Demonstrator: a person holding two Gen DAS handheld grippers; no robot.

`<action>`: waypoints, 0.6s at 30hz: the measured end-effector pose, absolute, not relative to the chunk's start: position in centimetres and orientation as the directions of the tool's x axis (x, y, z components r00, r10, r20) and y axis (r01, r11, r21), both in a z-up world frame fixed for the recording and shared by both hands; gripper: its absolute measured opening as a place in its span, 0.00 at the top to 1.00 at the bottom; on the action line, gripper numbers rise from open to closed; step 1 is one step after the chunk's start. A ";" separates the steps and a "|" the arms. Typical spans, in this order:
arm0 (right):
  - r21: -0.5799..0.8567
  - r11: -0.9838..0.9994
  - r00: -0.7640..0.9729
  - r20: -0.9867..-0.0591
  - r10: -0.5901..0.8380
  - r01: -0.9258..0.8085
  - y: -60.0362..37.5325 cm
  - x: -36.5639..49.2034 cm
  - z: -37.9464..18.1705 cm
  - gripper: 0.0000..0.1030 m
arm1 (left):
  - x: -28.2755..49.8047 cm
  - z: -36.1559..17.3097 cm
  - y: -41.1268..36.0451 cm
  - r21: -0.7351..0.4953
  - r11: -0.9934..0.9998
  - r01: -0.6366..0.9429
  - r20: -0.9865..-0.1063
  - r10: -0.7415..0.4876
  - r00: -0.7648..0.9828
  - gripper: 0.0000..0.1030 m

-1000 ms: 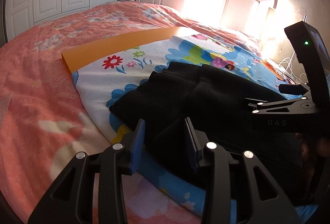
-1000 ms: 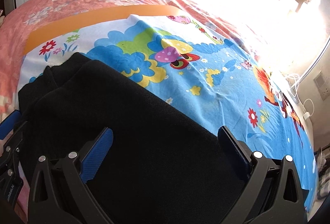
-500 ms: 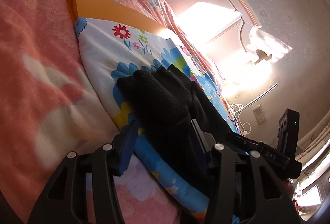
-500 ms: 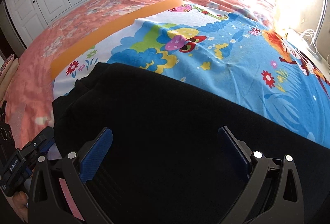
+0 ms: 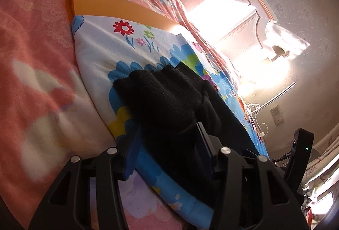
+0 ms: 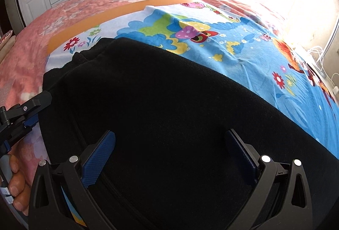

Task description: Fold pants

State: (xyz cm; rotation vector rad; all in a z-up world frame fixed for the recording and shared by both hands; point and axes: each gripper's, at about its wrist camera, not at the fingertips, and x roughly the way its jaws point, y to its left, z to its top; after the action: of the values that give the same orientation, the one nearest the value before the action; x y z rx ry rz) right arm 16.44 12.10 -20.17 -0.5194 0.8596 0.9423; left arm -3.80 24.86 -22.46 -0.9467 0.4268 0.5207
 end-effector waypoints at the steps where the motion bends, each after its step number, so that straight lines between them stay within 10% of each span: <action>1: -0.024 0.507 0.307 -0.820 0.483 -0.861 12.1 16.5 -20.2 0.04 | -3.7 -22.0 24.6 -0.612 0.485 -0.625 -0.581 0.261 0.771 0.51; 5: -0.026 0.509 0.311 -0.818 0.484 -0.860 12.0 16.4 -20.1 0.04 | -1.4 -17.3 21.5 -0.351 0.632 -0.691 -0.580 0.432 0.690 0.67; 18: -0.024 0.510 0.314 -0.813 0.491 -0.860 11.8 16.2 -20.1 0.04 | 10.9 -18.5 22.2 -0.064 0.796 -0.602 -0.717 0.382 0.582 0.99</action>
State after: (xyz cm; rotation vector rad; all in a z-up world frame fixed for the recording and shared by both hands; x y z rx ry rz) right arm 16.18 11.82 -20.06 -0.5093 0.8486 0.9420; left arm 10.92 22.22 -18.51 -0.3177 0.7524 0.5856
